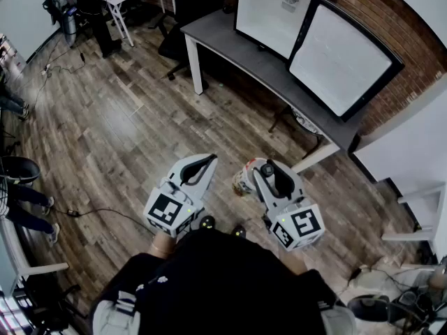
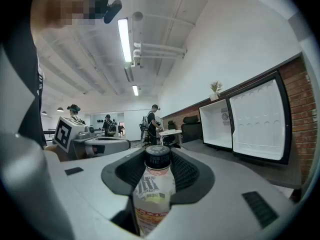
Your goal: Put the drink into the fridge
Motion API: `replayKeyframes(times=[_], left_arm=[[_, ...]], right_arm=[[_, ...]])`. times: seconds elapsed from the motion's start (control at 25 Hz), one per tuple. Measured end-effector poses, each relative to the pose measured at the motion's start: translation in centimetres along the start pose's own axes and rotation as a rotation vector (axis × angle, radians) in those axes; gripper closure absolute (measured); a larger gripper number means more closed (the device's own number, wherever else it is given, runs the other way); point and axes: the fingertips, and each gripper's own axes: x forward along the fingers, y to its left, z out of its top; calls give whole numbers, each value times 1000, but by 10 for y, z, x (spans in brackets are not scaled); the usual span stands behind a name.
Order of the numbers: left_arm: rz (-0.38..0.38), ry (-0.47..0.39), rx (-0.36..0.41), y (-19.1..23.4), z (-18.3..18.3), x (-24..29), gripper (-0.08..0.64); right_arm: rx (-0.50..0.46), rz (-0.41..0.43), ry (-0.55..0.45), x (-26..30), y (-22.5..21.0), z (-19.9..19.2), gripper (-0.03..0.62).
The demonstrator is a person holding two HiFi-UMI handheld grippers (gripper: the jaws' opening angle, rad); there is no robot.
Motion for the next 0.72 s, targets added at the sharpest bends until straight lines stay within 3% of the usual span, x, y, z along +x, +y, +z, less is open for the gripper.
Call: replayKeyframes(times=[0.72], left_arm=[[47, 7, 3, -21, -4, 7, 563]], right_arm=[[16, 52, -11, -17, -13, -4, 442]])
